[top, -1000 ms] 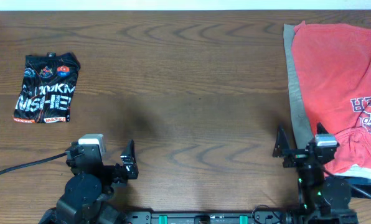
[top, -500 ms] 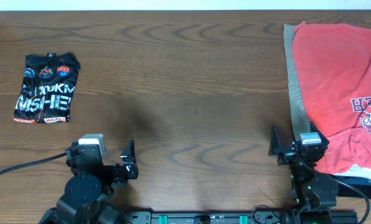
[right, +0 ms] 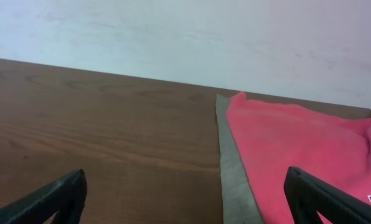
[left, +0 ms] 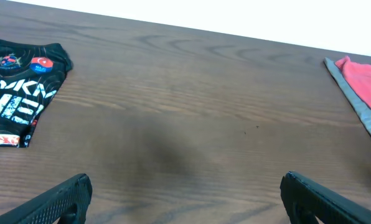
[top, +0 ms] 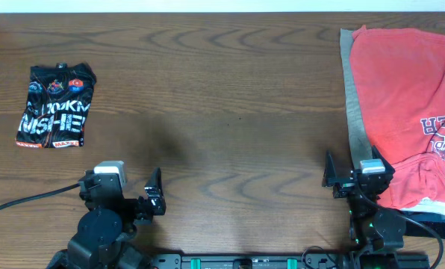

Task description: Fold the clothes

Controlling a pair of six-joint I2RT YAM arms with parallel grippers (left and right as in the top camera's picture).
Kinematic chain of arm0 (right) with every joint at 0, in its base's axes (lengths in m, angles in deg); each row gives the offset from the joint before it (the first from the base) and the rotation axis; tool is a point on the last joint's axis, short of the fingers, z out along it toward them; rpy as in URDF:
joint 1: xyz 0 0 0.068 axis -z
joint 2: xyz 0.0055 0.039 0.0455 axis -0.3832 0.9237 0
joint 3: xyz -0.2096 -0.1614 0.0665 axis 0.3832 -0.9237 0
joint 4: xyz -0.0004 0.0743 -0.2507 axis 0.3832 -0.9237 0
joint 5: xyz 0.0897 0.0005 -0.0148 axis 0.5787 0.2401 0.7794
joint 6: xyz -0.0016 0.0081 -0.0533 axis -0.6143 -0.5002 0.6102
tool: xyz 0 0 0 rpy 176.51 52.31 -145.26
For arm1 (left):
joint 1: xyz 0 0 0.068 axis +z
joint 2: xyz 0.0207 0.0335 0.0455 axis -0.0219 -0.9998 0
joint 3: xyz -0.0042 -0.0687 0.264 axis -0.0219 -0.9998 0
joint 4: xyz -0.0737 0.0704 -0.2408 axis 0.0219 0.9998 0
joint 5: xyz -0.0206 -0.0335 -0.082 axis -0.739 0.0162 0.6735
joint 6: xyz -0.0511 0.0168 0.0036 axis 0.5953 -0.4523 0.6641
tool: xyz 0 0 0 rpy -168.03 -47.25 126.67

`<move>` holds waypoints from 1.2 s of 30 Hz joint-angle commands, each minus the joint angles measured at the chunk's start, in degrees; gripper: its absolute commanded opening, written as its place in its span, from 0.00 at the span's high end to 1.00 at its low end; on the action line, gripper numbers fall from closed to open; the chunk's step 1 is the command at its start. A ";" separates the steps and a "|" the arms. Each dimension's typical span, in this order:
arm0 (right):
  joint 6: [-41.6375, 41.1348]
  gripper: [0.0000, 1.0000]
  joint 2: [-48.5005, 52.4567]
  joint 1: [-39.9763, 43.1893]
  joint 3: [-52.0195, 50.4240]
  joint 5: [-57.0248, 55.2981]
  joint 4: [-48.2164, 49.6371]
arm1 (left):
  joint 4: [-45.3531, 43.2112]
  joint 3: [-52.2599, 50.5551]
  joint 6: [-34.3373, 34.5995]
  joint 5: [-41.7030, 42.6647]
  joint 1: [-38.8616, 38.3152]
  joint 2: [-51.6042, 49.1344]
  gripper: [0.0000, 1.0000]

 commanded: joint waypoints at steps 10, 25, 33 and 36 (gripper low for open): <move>0.81 0.01 -0.26 0.28 -0.09 0.22 -0.22 | -0.04 -0.20 0.28 -0.74 -0.17 0.13 0.02; 0.81 0.01 -0.26 0.26 -0.09 0.22 -0.22 | 3.10 -2.19 0.26 5.84 17.73 0.59 0.02; 0.81 0.01 -0.26 0.26 -0.09 0.22 -0.22 | -3.61 -14.86 -10.14 18.12 28.39 10.78 0.02; 0.81 0.01 -0.26 0.26 -0.09 0.22 -0.22 | -9.99 -21.16 -10.08 18.91 29.79 16.13 0.02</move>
